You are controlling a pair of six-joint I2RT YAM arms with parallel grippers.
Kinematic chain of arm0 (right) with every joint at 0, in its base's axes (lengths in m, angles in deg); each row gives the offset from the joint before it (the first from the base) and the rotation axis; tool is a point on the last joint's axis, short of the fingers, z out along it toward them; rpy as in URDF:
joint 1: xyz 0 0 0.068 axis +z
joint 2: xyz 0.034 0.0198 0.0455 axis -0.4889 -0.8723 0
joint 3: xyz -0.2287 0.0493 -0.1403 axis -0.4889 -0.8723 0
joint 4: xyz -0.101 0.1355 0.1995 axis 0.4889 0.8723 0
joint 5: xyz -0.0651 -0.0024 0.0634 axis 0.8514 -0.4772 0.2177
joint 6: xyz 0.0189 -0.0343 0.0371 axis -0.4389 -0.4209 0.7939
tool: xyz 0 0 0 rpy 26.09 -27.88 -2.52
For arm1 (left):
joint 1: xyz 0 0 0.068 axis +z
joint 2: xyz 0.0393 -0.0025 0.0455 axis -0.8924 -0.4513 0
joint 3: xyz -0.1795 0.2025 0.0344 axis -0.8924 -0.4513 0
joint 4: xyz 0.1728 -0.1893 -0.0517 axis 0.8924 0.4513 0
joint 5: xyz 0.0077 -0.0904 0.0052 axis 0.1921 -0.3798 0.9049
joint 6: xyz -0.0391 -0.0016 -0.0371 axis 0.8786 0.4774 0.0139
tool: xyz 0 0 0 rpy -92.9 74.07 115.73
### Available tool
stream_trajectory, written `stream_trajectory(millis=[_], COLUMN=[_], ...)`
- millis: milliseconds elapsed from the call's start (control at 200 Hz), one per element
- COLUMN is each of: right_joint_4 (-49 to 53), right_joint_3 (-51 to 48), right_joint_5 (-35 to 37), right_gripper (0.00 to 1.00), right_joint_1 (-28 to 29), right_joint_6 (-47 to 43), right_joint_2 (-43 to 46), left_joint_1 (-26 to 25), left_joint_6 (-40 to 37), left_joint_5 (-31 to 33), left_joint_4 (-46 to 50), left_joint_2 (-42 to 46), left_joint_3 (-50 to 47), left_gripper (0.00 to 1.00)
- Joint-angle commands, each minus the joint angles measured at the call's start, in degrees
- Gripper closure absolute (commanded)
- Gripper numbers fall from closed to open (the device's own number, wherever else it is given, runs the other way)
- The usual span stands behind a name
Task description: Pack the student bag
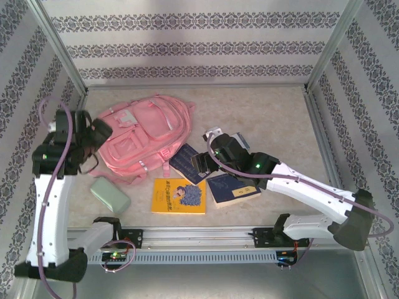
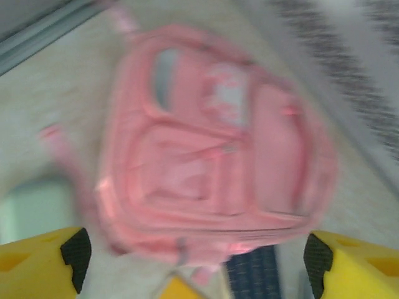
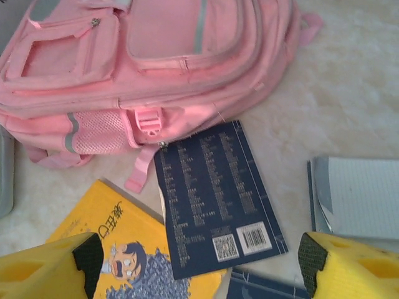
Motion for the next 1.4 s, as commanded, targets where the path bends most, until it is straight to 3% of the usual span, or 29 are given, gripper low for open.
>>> stream_trajectory(millis=[0, 215, 440, 640, 1394], right_joint_4=[6.1, 7.4, 6.8, 6.8, 3.0], right_joint_3=[-2.8, -8.3, -9.6, -10.2, -10.9], right_joint_5=[1.3, -0.7, -4.1, -5.7, -12.3], right_gripper=[0.16, 0.14, 0.13, 0.12, 0.12], right_joint_1=[-0.5, -2.8, -5.2, -6.2, -9.1], right_joint_6=[3.7, 3.9, 2.8, 2.9, 4.8], right_joint_2=[5.6, 12.3, 16.4, 18.1, 15.1], left_joint_1=[3.6, 8.2, 11.3, 14.0, 15.0], left_joint_6=[2.0, 0.2, -1.3, -0.4, -2.0], left_joint_5=[1.5, -1.8, -6.8, -8.7, -10.8], left_joint_4=[9.3, 12.0, 3.7, 0.0, -15.2], left_joint_2=[3.9, 7.9, 8.9, 3.7, -16.2], left_joint_3=[-8.9, -23.6, -33.3, -36.0, -40.0], left_gripper=[0.0, 0.0, 0.0, 0.0, 0.0])
